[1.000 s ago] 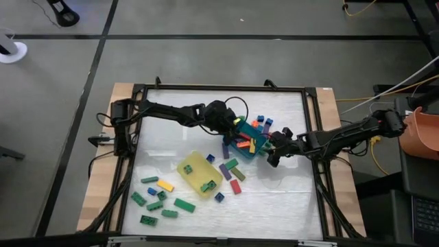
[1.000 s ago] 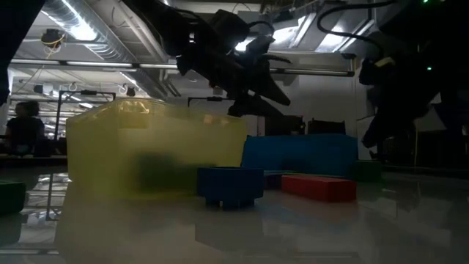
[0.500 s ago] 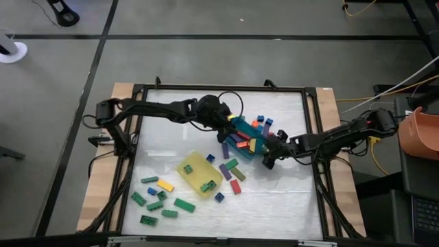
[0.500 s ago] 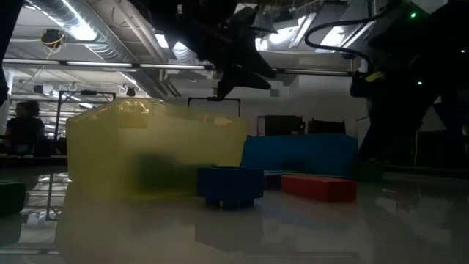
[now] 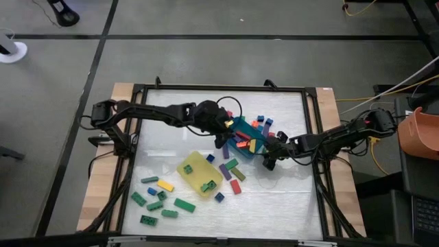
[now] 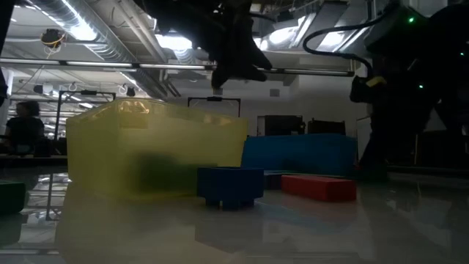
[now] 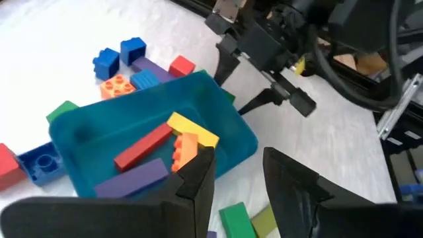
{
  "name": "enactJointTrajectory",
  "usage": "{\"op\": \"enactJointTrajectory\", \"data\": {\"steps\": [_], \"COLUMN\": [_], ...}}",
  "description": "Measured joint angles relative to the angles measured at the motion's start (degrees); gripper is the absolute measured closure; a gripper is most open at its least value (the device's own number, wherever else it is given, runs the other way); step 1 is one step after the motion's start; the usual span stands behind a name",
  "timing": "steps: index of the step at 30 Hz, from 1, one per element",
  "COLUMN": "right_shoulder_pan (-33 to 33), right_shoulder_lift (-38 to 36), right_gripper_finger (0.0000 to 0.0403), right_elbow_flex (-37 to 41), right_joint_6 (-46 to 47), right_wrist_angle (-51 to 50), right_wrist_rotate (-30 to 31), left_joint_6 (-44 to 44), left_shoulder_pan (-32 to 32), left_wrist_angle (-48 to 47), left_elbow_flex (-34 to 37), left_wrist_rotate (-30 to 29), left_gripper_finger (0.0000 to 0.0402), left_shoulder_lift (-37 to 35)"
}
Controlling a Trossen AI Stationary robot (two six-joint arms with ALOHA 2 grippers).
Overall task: Sort blocks by size
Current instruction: Put the small green wooden block into the yellow bin
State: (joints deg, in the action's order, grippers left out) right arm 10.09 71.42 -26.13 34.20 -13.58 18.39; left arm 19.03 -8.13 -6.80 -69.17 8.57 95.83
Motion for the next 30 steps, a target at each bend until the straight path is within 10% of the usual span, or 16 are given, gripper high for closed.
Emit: {"op": "enactJointTrajectory", "data": {"steps": [30], "right_shoulder_pan": [0.0], "right_shoulder_lift": [-0.1], "right_gripper_finger": [0.0171], "right_elbow_flex": [-6.1], "right_joint_6": [-7.7], "right_wrist_angle": [-12.9], "right_wrist_rotate": [0.0], "left_joint_6": [-3.0], "left_shoulder_pan": [7.3], "left_wrist_angle": [-4.0], "left_elbow_flex": [0.0], "left_wrist_rotate": [-8.3], "left_gripper_finger": [0.0286], "left_shoulder_lift": [-3.5]}}
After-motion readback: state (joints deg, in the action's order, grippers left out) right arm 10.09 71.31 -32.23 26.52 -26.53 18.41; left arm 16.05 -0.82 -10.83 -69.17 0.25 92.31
